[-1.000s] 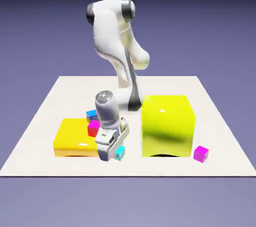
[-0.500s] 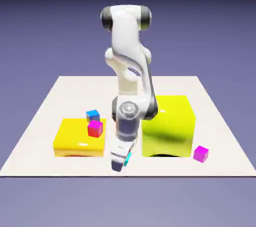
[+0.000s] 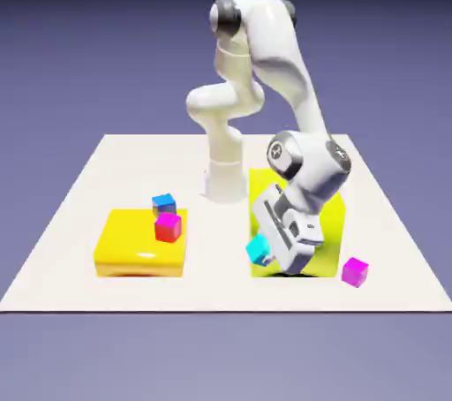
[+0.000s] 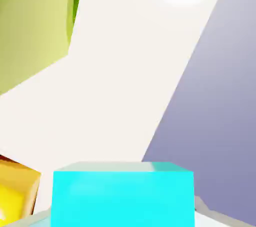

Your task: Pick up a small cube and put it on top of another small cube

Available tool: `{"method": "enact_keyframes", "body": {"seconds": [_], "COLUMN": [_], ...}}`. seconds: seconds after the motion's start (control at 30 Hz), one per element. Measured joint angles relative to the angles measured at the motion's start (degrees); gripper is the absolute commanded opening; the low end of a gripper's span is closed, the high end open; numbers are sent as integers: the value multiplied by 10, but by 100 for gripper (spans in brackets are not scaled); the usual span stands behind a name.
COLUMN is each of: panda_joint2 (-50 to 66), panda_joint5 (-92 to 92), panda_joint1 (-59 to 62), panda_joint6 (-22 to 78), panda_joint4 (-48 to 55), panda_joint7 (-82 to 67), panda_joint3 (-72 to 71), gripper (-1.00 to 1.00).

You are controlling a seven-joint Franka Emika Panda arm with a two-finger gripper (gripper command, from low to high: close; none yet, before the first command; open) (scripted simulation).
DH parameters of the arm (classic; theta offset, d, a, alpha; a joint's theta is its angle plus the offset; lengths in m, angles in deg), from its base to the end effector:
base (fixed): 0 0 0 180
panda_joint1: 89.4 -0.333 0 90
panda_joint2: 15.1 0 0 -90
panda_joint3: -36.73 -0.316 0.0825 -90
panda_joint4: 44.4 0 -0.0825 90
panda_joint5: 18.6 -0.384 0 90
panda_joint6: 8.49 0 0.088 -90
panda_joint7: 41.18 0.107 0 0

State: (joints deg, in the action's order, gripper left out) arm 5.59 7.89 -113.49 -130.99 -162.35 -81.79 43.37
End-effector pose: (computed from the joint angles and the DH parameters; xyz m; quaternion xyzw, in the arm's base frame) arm 0.5427 0.1510 0.2436 0.7665 0.5964 -0.1741 0.1627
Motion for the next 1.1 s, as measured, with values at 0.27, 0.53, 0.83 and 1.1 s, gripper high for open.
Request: {"method": "enact_keyframes", "body": {"seconds": [0.27,0.53,0.83,1.1], "panda_joint2": [18,35,55,85], "panda_joint5": [-21,-42,-66,-57], "panda_joint1": [64,127,199,221], "panda_joint6": [-13,-25,-40,-65], "panda_joint4": [3,6,10,10], "panda_joint7": [-199,-398,-622,-750], "panda_joint3": [-117,-235,-366,-426], "gripper": [-100,-100,-100,-100]}}
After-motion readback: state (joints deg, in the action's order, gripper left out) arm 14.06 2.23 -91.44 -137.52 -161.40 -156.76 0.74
